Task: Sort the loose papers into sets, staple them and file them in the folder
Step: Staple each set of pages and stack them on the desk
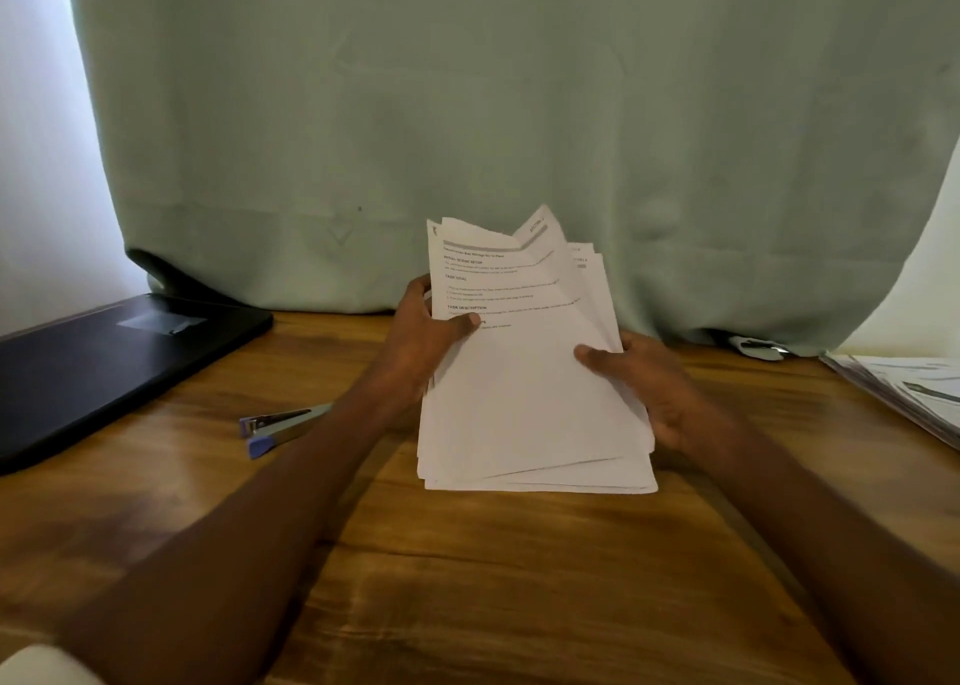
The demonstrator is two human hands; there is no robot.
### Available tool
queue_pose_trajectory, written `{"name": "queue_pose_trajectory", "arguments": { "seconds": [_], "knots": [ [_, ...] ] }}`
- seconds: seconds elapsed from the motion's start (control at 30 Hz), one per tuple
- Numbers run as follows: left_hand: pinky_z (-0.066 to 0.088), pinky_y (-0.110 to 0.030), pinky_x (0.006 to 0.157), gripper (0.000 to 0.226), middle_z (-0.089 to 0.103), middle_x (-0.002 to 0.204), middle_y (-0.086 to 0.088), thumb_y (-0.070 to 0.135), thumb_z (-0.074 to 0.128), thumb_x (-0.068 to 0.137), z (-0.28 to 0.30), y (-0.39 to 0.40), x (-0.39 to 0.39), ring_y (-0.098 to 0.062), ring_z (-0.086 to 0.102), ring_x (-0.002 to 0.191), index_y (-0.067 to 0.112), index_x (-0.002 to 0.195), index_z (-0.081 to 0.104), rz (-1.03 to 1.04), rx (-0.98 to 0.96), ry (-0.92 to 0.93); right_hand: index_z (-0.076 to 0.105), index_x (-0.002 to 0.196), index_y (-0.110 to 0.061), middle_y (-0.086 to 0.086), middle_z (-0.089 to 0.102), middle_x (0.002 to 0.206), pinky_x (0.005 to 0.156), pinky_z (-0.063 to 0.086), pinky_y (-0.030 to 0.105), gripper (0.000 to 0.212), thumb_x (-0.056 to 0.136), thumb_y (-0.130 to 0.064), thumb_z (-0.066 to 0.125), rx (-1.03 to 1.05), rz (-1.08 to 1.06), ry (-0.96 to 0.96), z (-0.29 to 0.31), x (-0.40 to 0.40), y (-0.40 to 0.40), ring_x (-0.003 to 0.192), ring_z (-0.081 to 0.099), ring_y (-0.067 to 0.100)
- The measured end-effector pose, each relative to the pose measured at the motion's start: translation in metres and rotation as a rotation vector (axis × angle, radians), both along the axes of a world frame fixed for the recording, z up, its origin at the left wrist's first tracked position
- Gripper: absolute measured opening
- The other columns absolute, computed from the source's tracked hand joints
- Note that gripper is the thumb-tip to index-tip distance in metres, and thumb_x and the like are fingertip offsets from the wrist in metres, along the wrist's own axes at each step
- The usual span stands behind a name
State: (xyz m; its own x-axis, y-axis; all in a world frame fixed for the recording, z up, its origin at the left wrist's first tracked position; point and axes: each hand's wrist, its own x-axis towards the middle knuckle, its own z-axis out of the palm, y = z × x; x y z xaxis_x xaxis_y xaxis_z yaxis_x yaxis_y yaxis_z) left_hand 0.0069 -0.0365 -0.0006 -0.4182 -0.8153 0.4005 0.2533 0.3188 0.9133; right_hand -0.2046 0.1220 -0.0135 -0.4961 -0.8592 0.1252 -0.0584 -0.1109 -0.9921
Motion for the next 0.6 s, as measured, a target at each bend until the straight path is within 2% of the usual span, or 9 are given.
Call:
{"name": "queue_pose_trajectory", "arguments": {
  "seconds": [0.03, 0.1, 0.2, 0.27, 0.37, 0.43, 0.5, 0.57, 0.6],
  "knots": [
    [0.061, -0.021, 0.076, 0.067, 0.072, 0.119, 0.004, 0.005, 0.083, 0.084, 0.003, 0.003, 0.000, -0.013, 0.073, 0.103, 0.011, 0.142, 0.049, -0.050, 0.075, 0.043, 0.070, 0.121, -0.016, 0.006, 0.079, 0.106, 0.075, 0.063, 0.044, 0.036, 0.087, -0.026, 0.080, -0.024, -0.079, 0.019, 0.000, 0.001, -0.002, 0.092, 0.077, 0.028],
    [0.064, -0.035, 0.077, 0.059, 0.075, 0.121, -0.006, 0.005, 0.081, 0.086, 0.008, 0.008, 0.003, -0.025, 0.076, 0.102, 0.008, 0.139, 0.054, -0.171, 0.206, 0.123, 0.070, 0.117, -0.020, 0.003, 0.079, 0.105, 0.080, 0.062, 0.047, 0.020, 0.097, -0.023, 0.070, -0.068, -0.169, 0.011, 0.002, 0.002, -0.004, 0.094, 0.076, 0.030],
    [0.061, -0.046, 0.090, 0.048, 0.075, 0.123, -0.009, 0.005, 0.075, 0.090, 0.008, 0.012, 0.005, -0.031, 0.074, 0.109, 0.007, 0.136, 0.060, -0.289, 0.230, 0.069, 0.069, 0.119, -0.021, 0.003, 0.078, 0.109, 0.083, 0.061, 0.051, 0.020, 0.103, -0.030, 0.061, -0.143, -0.202, -0.066, 0.006, 0.000, -0.001, 0.096, 0.075, 0.030],
    [0.062, -0.044, 0.090, 0.043, 0.074, 0.124, -0.011, 0.001, 0.071, 0.093, 0.006, 0.015, 0.005, -0.030, 0.073, 0.110, 0.007, 0.134, 0.063, -0.311, 0.185, 0.043, 0.072, 0.115, -0.020, 0.004, 0.078, 0.108, 0.080, 0.061, 0.046, 0.022, 0.104, -0.034, 0.059, -0.183, -0.190, -0.111, 0.007, -0.001, 0.001, 0.092, 0.077, 0.026],
    [0.063, -0.038, 0.084, 0.040, 0.074, 0.125, -0.009, -0.005, 0.063, 0.096, 0.005, 0.015, 0.003, -0.027, 0.073, 0.109, 0.009, 0.133, 0.064, -0.298, 0.131, 0.114, 0.075, 0.115, -0.017, 0.005, 0.078, 0.111, 0.089, 0.059, 0.046, 0.028, 0.103, -0.037, 0.059, -0.262, -0.215, -0.172, 0.011, 0.001, 0.004, 0.102, 0.075, 0.027],
    [0.061, -0.041, 0.088, 0.043, 0.074, 0.125, -0.004, -0.004, 0.061, 0.097, 0.006, 0.013, 0.004, -0.026, 0.072, 0.112, 0.015, 0.135, 0.063, -0.237, 0.041, 0.104, 0.075, 0.117, -0.017, 0.005, 0.077, 0.112, 0.095, 0.058, 0.048, 0.030, 0.105, -0.037, 0.055, -0.295, -0.225, -0.135, 0.015, 0.001, 0.005, 0.108, 0.072, 0.030],
    [0.060, -0.043, 0.090, 0.042, 0.074, 0.125, -0.001, -0.001, 0.061, 0.098, 0.007, 0.013, 0.004, -0.026, 0.071, 0.114, 0.018, 0.136, 0.063, -0.170, -0.033, 0.089, 0.074, 0.117, -0.021, 0.004, 0.077, 0.112, 0.096, 0.057, 0.048, 0.038, 0.105, -0.047, 0.049, -0.292, -0.219, -0.071, 0.020, 0.005, 0.008, 0.109, 0.071, 0.030],
    [0.061, -0.037, 0.087, 0.040, 0.074, 0.122, 0.005, 0.001, 0.058, 0.100, 0.009, 0.017, 0.002, -0.020, 0.071, 0.112, 0.021, 0.135, 0.063, -0.111, -0.079, 0.090, 0.073, 0.116, -0.027, 0.000, 0.078, 0.111, 0.091, 0.059, 0.043, 0.045, 0.102, -0.060, 0.045, -0.302, -0.207, -0.004, 0.025, 0.012, 0.010, 0.105, 0.074, 0.023],
    [0.061, -0.031, 0.086, 0.040, 0.074, 0.122, 0.009, 0.001, 0.056, 0.101, 0.010, 0.019, 0.001, -0.015, 0.071, 0.110, 0.024, 0.134, 0.063, -0.079, -0.114, 0.083, 0.073, 0.114, -0.029, -0.004, 0.078, 0.111, 0.087, 0.061, 0.038, 0.042, 0.100, -0.061, 0.050, -0.327, -0.199, 0.042, 0.026, 0.015, 0.011, 0.103, 0.074, 0.018]
  ]
}}
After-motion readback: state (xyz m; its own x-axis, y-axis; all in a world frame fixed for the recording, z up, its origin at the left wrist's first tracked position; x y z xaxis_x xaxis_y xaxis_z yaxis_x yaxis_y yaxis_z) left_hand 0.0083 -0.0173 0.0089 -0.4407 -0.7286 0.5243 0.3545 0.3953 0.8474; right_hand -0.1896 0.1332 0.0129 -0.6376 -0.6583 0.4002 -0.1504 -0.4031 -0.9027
